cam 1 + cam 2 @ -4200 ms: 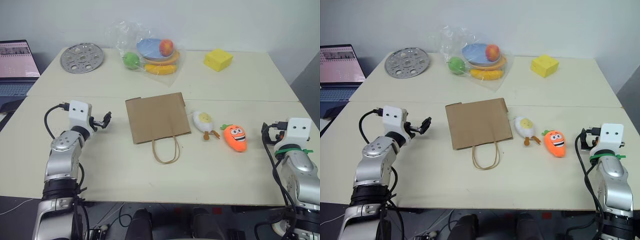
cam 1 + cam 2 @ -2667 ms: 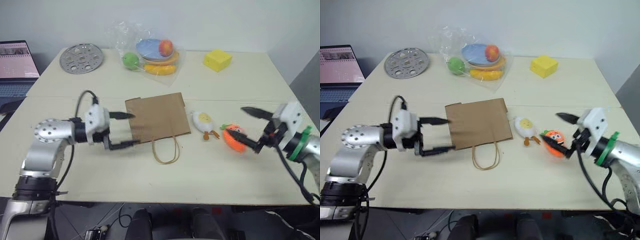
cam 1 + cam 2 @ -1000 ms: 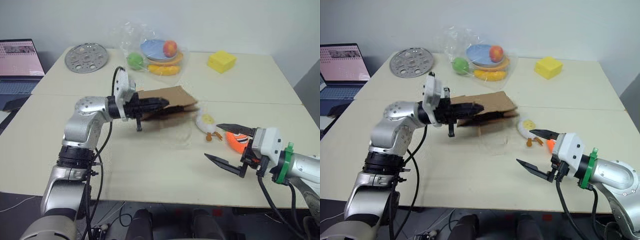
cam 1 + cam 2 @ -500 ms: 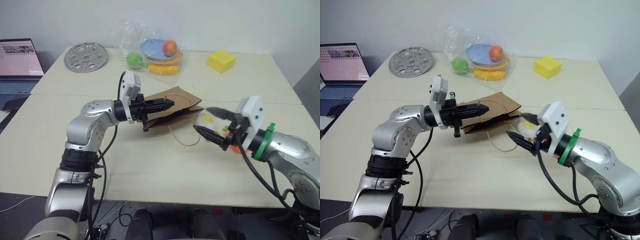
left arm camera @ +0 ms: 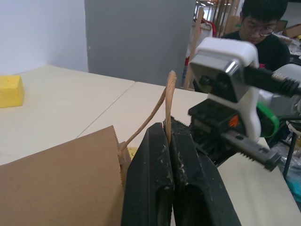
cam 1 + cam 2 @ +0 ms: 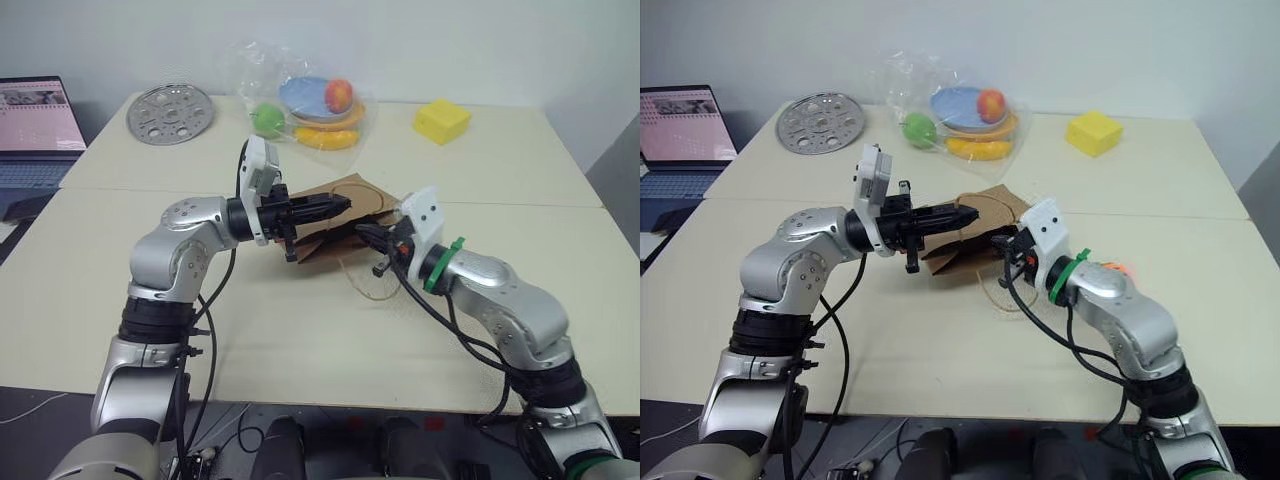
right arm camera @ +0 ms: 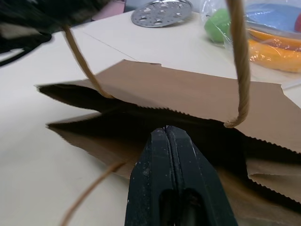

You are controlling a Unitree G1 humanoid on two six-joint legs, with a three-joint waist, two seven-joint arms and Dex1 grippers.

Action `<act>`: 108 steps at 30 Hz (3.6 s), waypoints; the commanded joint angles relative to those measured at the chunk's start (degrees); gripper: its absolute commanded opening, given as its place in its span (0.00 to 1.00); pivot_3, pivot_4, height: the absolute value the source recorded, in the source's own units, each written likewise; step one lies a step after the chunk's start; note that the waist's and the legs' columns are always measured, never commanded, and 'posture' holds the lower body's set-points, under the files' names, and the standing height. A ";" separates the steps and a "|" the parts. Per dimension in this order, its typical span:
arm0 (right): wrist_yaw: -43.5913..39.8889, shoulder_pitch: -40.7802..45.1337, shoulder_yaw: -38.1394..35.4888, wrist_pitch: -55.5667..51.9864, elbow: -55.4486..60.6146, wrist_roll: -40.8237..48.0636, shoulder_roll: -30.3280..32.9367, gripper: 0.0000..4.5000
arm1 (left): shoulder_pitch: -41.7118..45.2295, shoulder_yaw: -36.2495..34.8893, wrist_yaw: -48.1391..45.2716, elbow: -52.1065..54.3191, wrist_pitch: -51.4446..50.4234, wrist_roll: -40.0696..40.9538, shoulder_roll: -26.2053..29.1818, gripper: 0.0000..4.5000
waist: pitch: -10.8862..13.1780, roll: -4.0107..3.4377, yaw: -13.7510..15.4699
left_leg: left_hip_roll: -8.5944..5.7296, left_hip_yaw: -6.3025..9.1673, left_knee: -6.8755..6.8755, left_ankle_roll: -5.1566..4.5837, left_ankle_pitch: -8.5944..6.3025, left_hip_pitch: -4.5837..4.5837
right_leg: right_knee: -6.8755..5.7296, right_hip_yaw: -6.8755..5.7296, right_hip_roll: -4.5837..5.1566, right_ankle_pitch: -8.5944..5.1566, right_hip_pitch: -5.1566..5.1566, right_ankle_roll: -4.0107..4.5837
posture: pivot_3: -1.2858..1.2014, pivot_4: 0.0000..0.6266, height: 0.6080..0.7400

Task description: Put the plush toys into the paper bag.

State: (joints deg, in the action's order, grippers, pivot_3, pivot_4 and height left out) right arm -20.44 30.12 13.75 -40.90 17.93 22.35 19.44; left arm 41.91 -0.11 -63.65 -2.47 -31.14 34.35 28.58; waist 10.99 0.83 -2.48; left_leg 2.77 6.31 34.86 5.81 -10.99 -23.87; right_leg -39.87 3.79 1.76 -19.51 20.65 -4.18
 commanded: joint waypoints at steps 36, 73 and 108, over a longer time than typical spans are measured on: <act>4.66 5.94 1.02 10.84 -29.55 -16.94 -24.15 0.00 | 11.43 -11.73 12.42 -6.53 0.18 3.07 0.04 0.00 | 0.00 0.00 -1.23 | 0.00 -0.04 -0.01 0.02 0.01 -0.01 | -0.18 0.06 0.00 0.01 0.16 0.01 | 0.52 0.24 1.00; -0.62 -2.53 -13.75 -9.54 -5.27 -7.07 2.07 0.99 | 6.20 -8.68 6.09 -3.33 2.18 0.69 3.09 0.00 | 0.02 -0.02 -1.86 | -0.02 -0.13 -0.03 0.00 0.01 -0.52 | -0.12 0.16 0.01 0.01 0.68 0.01 | 0.52 0.24 1.00; -10.38 2.63 -22.36 -20.47 11.30 14.13 8.44 0.00 | 7.10 -8.62 5.45 -4.49 2.08 0.28 4.24 0.00 | 0.02 -0.03 -0.84 | 0.00 -0.11 -0.02 0.00 0.01 -0.50 | -0.14 0.13 -0.01 0.01 0.65 0.01 | 0.52 0.24 1.00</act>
State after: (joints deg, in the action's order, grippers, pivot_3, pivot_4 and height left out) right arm -30.91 30.91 -9.02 -60.62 27.35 34.78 27.84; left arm 47.78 -8.17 -57.87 -7.56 -30.08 34.59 32.31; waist 11.02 0.80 -3.32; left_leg 2.77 6.19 34.84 5.82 -10.99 -24.37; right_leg -40.00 3.93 1.76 -19.50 21.30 -4.17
